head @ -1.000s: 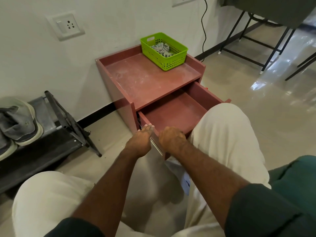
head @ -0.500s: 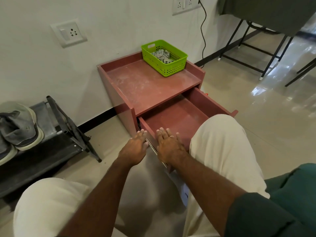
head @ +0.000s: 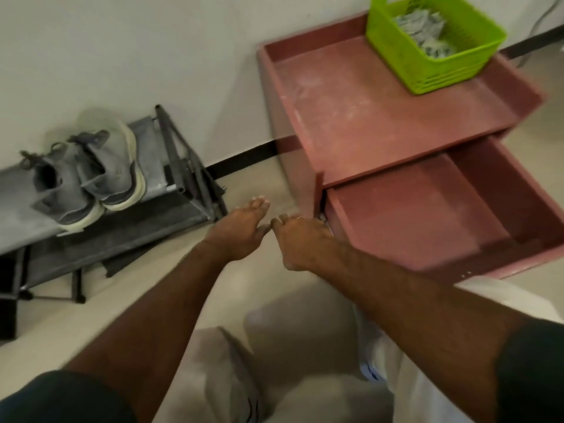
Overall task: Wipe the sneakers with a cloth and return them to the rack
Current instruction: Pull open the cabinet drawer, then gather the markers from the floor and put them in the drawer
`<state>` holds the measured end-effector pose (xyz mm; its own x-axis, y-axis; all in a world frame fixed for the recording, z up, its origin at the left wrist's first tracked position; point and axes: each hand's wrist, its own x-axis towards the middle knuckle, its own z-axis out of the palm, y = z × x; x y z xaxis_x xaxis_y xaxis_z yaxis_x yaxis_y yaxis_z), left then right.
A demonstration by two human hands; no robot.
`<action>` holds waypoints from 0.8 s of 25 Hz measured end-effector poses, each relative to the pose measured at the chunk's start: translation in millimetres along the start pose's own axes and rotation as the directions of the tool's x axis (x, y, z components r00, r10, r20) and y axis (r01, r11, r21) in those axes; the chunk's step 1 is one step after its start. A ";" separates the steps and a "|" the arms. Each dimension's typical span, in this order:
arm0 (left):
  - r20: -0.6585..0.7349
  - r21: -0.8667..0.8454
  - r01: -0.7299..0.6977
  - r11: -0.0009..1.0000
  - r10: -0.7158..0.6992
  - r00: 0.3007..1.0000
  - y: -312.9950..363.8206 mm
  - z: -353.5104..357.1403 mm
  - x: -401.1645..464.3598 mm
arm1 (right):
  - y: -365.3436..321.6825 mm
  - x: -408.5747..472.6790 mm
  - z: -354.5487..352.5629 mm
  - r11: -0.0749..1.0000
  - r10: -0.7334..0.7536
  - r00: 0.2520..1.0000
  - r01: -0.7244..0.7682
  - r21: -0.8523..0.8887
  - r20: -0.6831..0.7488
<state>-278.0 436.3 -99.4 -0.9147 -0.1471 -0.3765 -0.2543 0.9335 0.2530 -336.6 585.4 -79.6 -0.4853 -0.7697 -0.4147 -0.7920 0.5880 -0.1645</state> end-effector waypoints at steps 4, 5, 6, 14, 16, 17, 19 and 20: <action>-0.081 -0.017 0.115 0.993 -0.116 0.990 -31.2 -16.0 -58.0 | -55.9 8.3 -11.5 0.999 -0.024 0.996 0.027 0.031 -0.087; -0.112 -0.013 0.141 0.990 -0.142 0.984 -41.9 -21.4 -82.8 | -74.9 7.5 -12.7 0.997 -0.074 0.985 0.078 0.019 -0.157; -0.145 -0.002 0.171 0.985 -0.169 0.975 -54.4 -25.7 -111.0 | -96.4 4.9 -12.1 0.988 -0.149 0.961 0.151 -0.008 -0.234; -0.378 -0.194 0.465 0.864 -0.504 0.777 -146.0 -21.7 -346.6 | -255.6 -52.5 -1.6 0.891 -0.451 0.806 0.428 -0.150 -0.383; -0.410 -0.324 0.474 0.819 -0.573 0.709 -177.0 0.4 -370.3 | -292.9 -36.9 3.0 0.856 -0.515 0.806 0.466 -0.226 -0.291; -0.390 -0.357 0.497 0.791 -0.610 0.690 -193.4 17.8 -377.8 | -310.2 -25.1 9.2 0.822 -0.562 0.794 0.505 -0.264 -0.231; -0.276 -0.334 0.571 0.750 -0.657 0.702 -220.1 54.0 -385.0 | -330.8 0.9 32.5 0.779 -0.606 0.784 0.551 -0.300 -0.132; -0.203 -0.303 0.605 0.736 -0.670 0.714 -235.6 68.1 -386.9 | -340.9 17.3 47.1 0.769 -0.612 0.786 0.565 -0.299 -0.089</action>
<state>157.2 295.6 -74.1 -0.5463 -0.7970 -0.2576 -0.8358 0.4990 0.2289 -57.5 383.3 -72.9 0.0700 -0.9868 -0.1459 -0.9940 -0.0567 -0.0935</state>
